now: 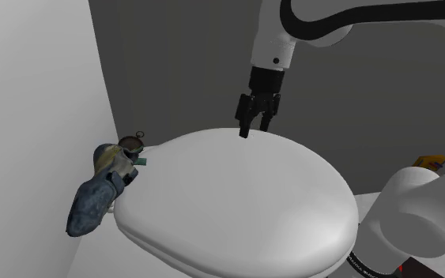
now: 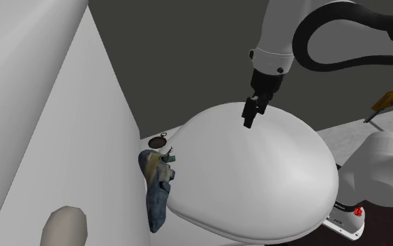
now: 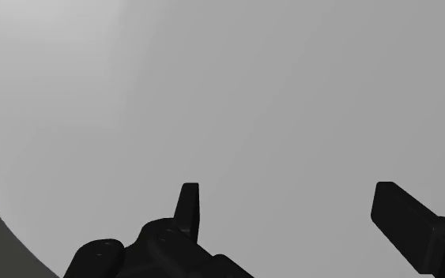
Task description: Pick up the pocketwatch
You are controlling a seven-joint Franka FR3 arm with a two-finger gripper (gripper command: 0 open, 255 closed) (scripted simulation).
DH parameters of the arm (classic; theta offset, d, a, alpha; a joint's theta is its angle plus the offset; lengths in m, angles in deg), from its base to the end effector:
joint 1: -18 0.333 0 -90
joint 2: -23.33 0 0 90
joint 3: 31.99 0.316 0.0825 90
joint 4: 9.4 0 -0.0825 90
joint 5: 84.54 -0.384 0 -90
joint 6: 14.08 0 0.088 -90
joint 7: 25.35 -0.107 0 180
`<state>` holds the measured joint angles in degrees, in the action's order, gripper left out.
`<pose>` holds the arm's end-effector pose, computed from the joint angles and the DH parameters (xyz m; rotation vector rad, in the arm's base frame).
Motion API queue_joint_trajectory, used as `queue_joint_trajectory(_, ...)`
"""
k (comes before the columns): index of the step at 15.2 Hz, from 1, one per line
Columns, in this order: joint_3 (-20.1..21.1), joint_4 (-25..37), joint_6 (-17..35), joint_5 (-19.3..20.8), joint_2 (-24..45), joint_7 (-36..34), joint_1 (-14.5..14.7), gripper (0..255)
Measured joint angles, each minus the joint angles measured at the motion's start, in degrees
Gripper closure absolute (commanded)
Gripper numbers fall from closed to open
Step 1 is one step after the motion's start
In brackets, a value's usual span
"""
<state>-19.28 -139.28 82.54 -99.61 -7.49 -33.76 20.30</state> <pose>0.3657 0.1375 0.5518 -3.0033 -0.0668 0.1169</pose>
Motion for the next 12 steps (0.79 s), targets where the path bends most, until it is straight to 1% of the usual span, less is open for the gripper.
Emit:
queue_joint_trajectory(2,2.0,2.1,1.3,-1.3,3.1,-3.8,0.2,0)
queue_joint_trajectory(6,5.8,8.6,3.0,-2.6,10.3,-11.5,0.3,0)
queue_joint_trajectory(12,10.5,19.1,5.5,-2.1,21.9,-23.0,0.7,0)
